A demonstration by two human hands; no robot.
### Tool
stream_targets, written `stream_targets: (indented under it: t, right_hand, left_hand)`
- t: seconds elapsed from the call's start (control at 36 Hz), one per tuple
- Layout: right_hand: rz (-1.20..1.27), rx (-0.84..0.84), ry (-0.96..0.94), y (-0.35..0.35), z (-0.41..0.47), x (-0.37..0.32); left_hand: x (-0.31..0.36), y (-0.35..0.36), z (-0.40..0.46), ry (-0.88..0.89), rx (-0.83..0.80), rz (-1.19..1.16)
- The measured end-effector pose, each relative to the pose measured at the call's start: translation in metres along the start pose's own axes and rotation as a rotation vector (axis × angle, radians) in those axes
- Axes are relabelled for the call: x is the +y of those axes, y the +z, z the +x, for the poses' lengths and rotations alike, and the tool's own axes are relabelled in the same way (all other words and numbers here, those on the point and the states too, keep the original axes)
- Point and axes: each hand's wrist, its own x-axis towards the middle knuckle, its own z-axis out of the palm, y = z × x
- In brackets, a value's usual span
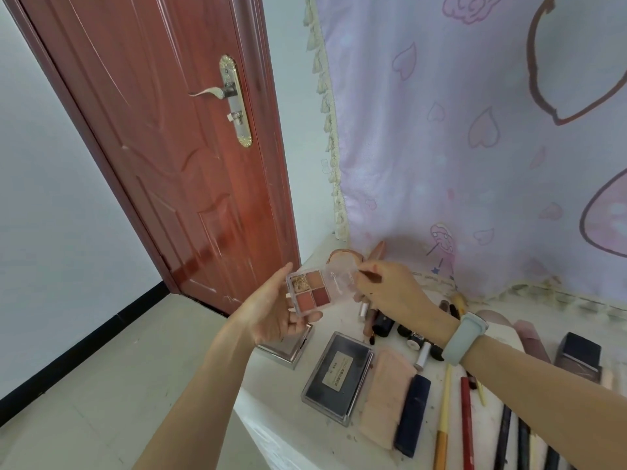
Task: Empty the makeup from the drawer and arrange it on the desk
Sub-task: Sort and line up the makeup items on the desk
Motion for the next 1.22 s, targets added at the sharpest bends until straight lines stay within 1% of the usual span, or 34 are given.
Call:
stream_targets:
  t: [0.06,0.14,0.22,0.31,0.39,0.44,0.56,0.61,0.72,0.81,0.86,0.92,0.97,1.03,1.06,1.11,1.14,1.22]
  right_hand:
    - [0.103,-0.025,0.135,0.006,0.000,0.003]
    - [0.206,-0.048,0.270,0.014,0.000,0.002]
    - [0.382,-0.089,0.452,0.019,0.005,0.000]
    - [0.429,-0.174,0.560,0.022,0.008,-0.002]
    - [0.452,-0.146,0.597,0.027,0.010,-0.002]
    - [0.457,-0.136,0.614,0.031,0.011,-0.002]
    - [0.424,-0.124,0.621,0.038,0.013,0.000]
    - [0.452,-0.094,0.613,0.043,0.017,0.004]
    - [0.480,-0.110,0.621,0.053,0.022,0.007]
    - [0.488,-0.114,0.620,0.058,0.025,0.009]
    - [0.439,-0.140,0.599,0.056,0.025,0.009]
    - [0.283,-0.175,0.524,0.052,0.023,0.010]
    - [0.001,-0.181,0.370,0.047,0.022,0.013]
    - [-0.297,-0.142,0.178,0.043,0.020,0.018]
    - [-0.406,-0.118,0.099,0.041,0.019,0.019]
    - [-0.497,-0.111,-0.040,0.038,0.014,0.021]
    - [-0.516,-0.152,-0.098,0.038,0.011,0.022]
    - [-0.616,-0.361,-0.222,0.043,0.003,0.026]
  left_hand:
    - [0.001,-0.006,0.002,-0.002,0.057,0.025]
    - [0.002,-0.011,0.004,0.019,0.161,0.132]
    - [0.002,-0.011,0.006,0.055,0.233,0.305]
    - [0.003,-0.010,0.010,0.072,0.305,0.524]
    - [0.006,-0.012,0.017,0.089,0.383,0.743]
    - [0.008,-0.014,0.024,0.090,0.410,0.822]
    - [0.007,-0.022,0.038,0.087,0.465,0.900]
    - [0.006,-0.025,0.043,0.083,0.486,0.925]
    - [0.003,-0.029,0.048,0.083,0.520,0.914]
    - [0.002,-0.030,0.048,0.090,0.510,0.914]
    - [0.002,-0.030,0.047,0.102,0.492,0.907]
    - [0.002,-0.032,0.046,0.130,0.477,0.898]
    - [0.000,-0.036,0.045,0.160,0.463,0.898]
    - [-0.003,-0.039,0.043,0.177,0.442,0.879]
    - [-0.005,-0.040,0.042,0.183,0.430,0.873]
    - [-0.008,-0.041,0.037,0.189,0.410,0.864]
    - [-0.009,-0.040,0.035,0.198,0.401,0.856]
    - [-0.013,-0.037,0.027,0.220,0.390,0.857]
